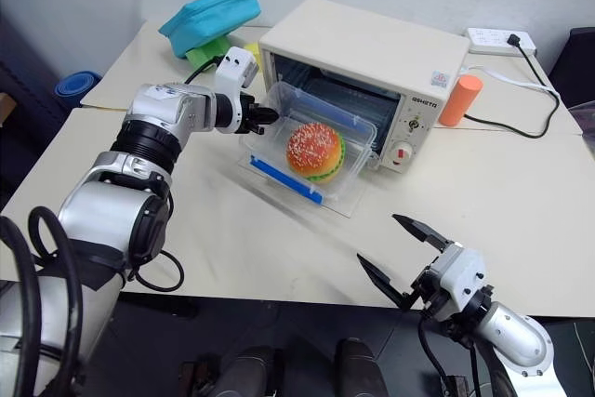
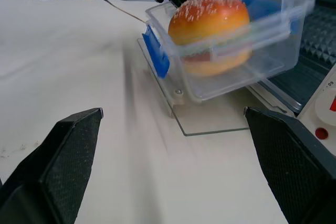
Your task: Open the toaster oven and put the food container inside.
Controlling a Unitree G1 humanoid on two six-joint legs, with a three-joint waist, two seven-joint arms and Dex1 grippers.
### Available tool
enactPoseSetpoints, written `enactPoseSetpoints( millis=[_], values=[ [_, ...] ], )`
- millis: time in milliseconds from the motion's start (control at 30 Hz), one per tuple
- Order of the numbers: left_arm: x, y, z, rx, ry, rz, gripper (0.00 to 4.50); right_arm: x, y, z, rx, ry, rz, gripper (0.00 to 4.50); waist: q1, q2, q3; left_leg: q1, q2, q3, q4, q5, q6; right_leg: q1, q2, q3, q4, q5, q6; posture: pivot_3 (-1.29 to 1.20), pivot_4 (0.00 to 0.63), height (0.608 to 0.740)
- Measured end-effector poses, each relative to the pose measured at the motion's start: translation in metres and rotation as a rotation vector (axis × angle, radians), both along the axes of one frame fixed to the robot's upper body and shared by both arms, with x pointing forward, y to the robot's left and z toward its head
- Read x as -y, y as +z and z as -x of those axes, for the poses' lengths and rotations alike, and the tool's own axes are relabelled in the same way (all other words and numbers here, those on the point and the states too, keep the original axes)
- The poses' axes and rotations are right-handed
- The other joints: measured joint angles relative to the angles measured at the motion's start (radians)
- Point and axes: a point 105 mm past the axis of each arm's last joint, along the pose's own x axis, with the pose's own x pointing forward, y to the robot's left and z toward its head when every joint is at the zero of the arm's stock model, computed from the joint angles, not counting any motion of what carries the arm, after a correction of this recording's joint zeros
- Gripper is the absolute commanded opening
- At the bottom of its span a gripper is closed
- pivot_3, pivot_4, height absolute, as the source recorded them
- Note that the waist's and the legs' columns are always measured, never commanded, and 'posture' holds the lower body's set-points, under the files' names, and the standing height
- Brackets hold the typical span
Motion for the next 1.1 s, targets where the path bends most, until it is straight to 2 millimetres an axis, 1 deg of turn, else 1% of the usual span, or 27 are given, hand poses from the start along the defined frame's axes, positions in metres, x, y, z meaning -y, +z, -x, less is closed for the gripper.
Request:
enactPoseSetpoints(
  millis=[200,300,333,400,433,467,500,533,567,600,633,667,733,767,833,867,900,933,967,1033,1100],
  values=[
    [0.002,0.003,0.0,-0.017,-0.002,0.053,3.57,-0.002,-0.001,0.0,0.004,-0.011,-0.004,4.5,-0.001,0.0,0.0,0.0,0.0,0.0,0.0,0.0,0.0,0.0,0.0,0.0,0.0,0.0,0.0,0.0,0.15,0.74],
    [-0.007,0.011,0.003,-0.024,-0.017,0.126,3.57,-0.003,0.0,-0.001,0.009,-0.009,-0.005,4.5,-0.006,0.0,0.0,0.0,0.001,0.0,0.0,0.0,0.0,0.0,0.0,0.0,0.001,0.0,0.0,0.0,0.15,0.74],
    [-0.014,0.016,0.003,-0.015,-0.023,0.146,3.57,-0.003,0.001,-0.003,0.009,-0.012,-0.007,4.5,-0.009,0.0,0.0,0.0,0.001,0.0,0.0,0.0,0.0,0.0,0.001,0.0,0.002,0.0,0.0,0.0,0.15,0.74],
    [-0.034,0.03,0.007,0.056,-0.06,0.175,3.57,-0.003,0.004,-0.008,0.0,-0.03,-0.022,4.5,-0.018,0.0,0.0,0.0,0.002,0.001,-0.001,0.0,0.0,-0.001,0.0,0.001,0.005,0.0,0.0,0.0,0.15,0.74],
    [-0.05,0.038,0.012,0.11,-0.094,0.188,3.57,-0.004,0.009,-0.013,-0.002,-0.044,-0.037,4.5,-0.029,0.001,0.0,0.001,0.002,0.002,-0.001,0.0,-0.001,-0.001,0.0,0.002,0.006,0.0,0.0,0.0,0.15,0.74],
    [-0.062,0.04,0.017,0.141,-0.121,0.188,3.57,-0.005,0.014,-0.016,-0.004,-0.049,-0.045,4.5,-0.03,0.001,0.0,0.001,0.003,0.002,-0.001,0.0,-0.001,-0.001,0.0,0.002,0.006,0.0,0.0,0.0,0.15,0.74],
    [-0.073,0.04,0.024,0.174,-0.161,0.184,3.18,-0.008,0.017,-0.019,-0.01,-0.039,-0.039,4.31,-0.032,0.001,0.0,0.002,0.003,0.002,-0.001,0.0,-0.002,-0.001,0.0,0.002,0.006,0.0,-0.001,0.0,0.15,0.74],
    [-0.083,0.037,0.032,0.203,-0.209,0.175,2.98,-0.011,0.019,-0.022,-0.02,-0.024,-0.023,4.1,-0.031,0.001,0.0,0.002,0.003,0.002,-0.001,0.0,-0.002,-0.001,0.0,0.002,0.006,-0.001,-0.001,0.0,0.15,0.74],
    [-0.092,0.026,0.043,0.217,-0.273,0.165,2.69,-0.014,0.018,-0.025,-0.038,-0.013,0.002,3.87,-0.029,0.001,0.0,0.002,0.003,0.001,-0.001,0.0,-0.002,-0.001,0.0,0.002,0.006,-0.001,-0.001,0.0,0.15,0.74],
    [-0.095,0.018,0.05,0.221,-0.323,0.157,2.36,-0.015,0.016,-0.027,-0.05,-0.009,0.016,3.55,-0.026,0.001,0.0,0.002,0.003,0.001,0.0,0.0,-0.002,-0.001,0.0,0.003,0.005,-0.001,-0.001,0.0,0.15,0.74],
    [-0.1,0.002,0.065,0.214,-0.408,0.151,2.03,-0.021,0.015,-0.033,-0.069,0.002,0.032,3.16,-0.024,0.001,0.0,0.001,0.003,0.0,0.001,0.0,-0.001,0.0,-0.001,0.005,0.005,-0.001,-0.001,0.0,0.15,0.74],
    [-0.101,-0.009,0.074,0.199,-0.461,0.153,1.78,-0.025,0.015,-0.036,-0.078,0.008,0.039,2.9,-0.02,0.001,0.0,0.0,0.002,-0.001,0.002,0.0,-0.001,-0.001,-0.002,0.007,0.004,-0.001,-0.002,0.0,0.15,0.74],
    [-0.1,-0.022,0.085,0.188,-0.516,0.17,1.22,-0.033,0.015,-0.042,-0.089,0.024,0.055,2.26,-0.009,0.001,0.0,-0.002,0.002,-0.004,0.004,-0.001,0.0,0.0,-0.002,0.006,0.0,-0.001,-0.002,0.0,0.15,0.74],
    [-0.098,-0.026,0.088,0.202,-0.529,0.193,0.88,-0.039,0.015,-0.047,-0.087,0.039,0.072,1.88,-0.003,0.001,0.0,-0.003,0.001,-0.005,0.005,-0.001,0.001,0.0,-0.003,0.006,0.001,-0.001,-0.002,0.0,0.15,0.74],
    [-0.092,-0.034,0.091,0.251,-0.556,0.173,0.25,-0.055,0.01,-0.058,-0.078,0.073,0.124,1.19,0.003,0.0,0.0,-0.003,0.0,-0.005,0.005,-0.001,0.002,0.001,-0.003,0.005,0.001,-0.001,-0.002,0.0,0.15,0.74],
    [-0.088,-0.041,0.092,0.265,-0.573,0.152,0.01,-0.063,0.007,-0.064,-0.085,0.086,0.141,0.87,0.003,0.0,0.0,-0.002,-0.001,-0.005,0.005,-0.001,0.002,0.001,-0.003,0.005,0.001,-0.001,-0.002,0.0,0.15,0.74],
    [-0.084,-0.048,0.092,0.267,-0.58,0.147,0.0,-0.067,0.003,-0.069,-0.095,0.084,0.138,0.48,0.003,0.0,0.0,-0.002,-0.001,-0.006,0.004,-0.001,0.002,0.001,-0.003,0.005,0.001,-0.001,-0.002,0.0,0.15,0.74],
    [-0.075,-0.055,0.091,0.27,-0.577,0.168,0.0,-0.072,0.0,-0.075,-0.109,0.075,0.13,0.18,0.003,0.0,0.0,-0.003,-0.001,-0.006,0.004,-0.001,0.002,0.0,-0.003,0.004,0.001,-0.001,-0.002,0.0,0.15,0.74],
    [-0.068,-0.059,0.089,0.271,-0.574,0.187,0.0,-0.076,-0.003,-0.079,-0.115,0.07,0.128,0.04,0.003,0.0,0.0,-0.003,-0.001,-0.006,0.004,-0.001,0.002,0.0,-0.003,0.004,0.002,0.0,-0.002,0.0,0.15,0.74],
    [-0.048,-0.065,0.085,0.288,-0.568,0.227,0.0,-0.08,-0.008,-0.088,-0.117,0.057,0.148,0.04,0.0,0.0,0.0,-0.004,-0.002,-0.005,0.005,-0.001,0.003,-0.001,-0.003,0.003,0.006,0.0,-0.001,0.0,0.15,0.74],
    [-0.039,-0.067,0.081,0.307,-0.55,0.233,0.0,-0.08,-0.012,-0.096,-0.107,0.029,0.18,0.04,-0.004,0.0,0.0,-0.004,-0.002,-0.004,0.005,-0.001,0.004,-0.001,-0.002,0.0,0.006,0.0,-0.001,0.0,0.15,0.74]
  ],
)
